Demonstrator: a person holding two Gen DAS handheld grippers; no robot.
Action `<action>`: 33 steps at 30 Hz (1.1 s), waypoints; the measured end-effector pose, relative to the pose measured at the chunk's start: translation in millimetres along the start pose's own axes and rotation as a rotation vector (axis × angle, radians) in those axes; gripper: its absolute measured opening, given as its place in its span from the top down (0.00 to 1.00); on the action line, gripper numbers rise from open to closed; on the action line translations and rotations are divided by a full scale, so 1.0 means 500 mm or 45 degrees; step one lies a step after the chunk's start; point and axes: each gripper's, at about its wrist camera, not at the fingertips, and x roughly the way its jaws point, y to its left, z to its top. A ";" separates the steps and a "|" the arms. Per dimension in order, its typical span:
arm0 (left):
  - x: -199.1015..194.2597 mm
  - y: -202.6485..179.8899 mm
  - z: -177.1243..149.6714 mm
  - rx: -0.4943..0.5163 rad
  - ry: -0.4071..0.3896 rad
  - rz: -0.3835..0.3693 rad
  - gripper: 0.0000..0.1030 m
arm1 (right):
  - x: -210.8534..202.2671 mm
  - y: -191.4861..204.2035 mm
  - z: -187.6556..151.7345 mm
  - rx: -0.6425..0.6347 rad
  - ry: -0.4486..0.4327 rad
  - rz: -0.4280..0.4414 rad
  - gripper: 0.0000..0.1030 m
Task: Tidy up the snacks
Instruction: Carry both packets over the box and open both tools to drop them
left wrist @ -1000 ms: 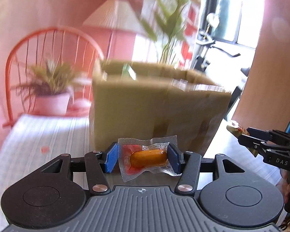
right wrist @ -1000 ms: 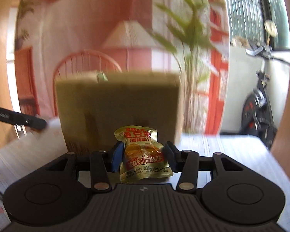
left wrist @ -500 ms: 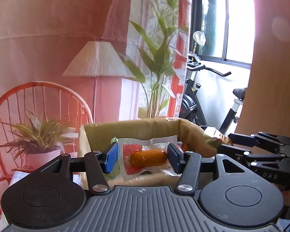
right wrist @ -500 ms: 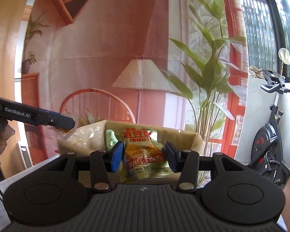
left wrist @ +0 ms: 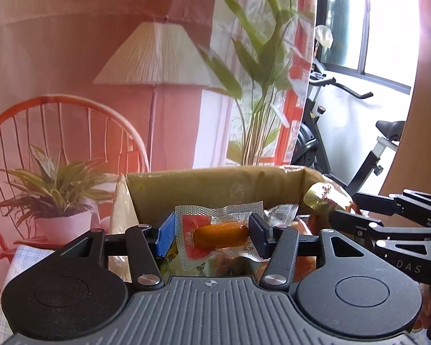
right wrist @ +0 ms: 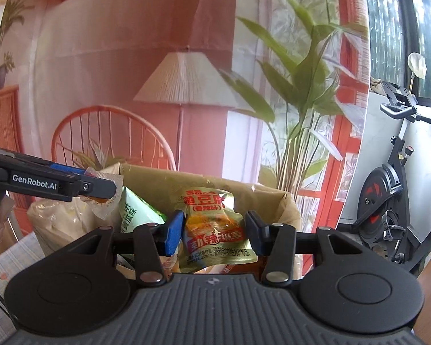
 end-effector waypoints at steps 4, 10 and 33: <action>0.007 0.001 -0.010 0.012 0.022 0.013 0.44 | 0.011 0.002 -0.004 0.020 0.028 -0.005 0.52; 0.013 0.006 -0.010 0.014 0.033 0.014 0.44 | 0.018 0.006 -0.008 0.013 0.042 -0.001 0.52; -0.034 -0.001 -0.007 0.096 -0.004 0.049 0.17 | 0.015 0.031 -0.001 -0.006 0.077 -0.013 0.35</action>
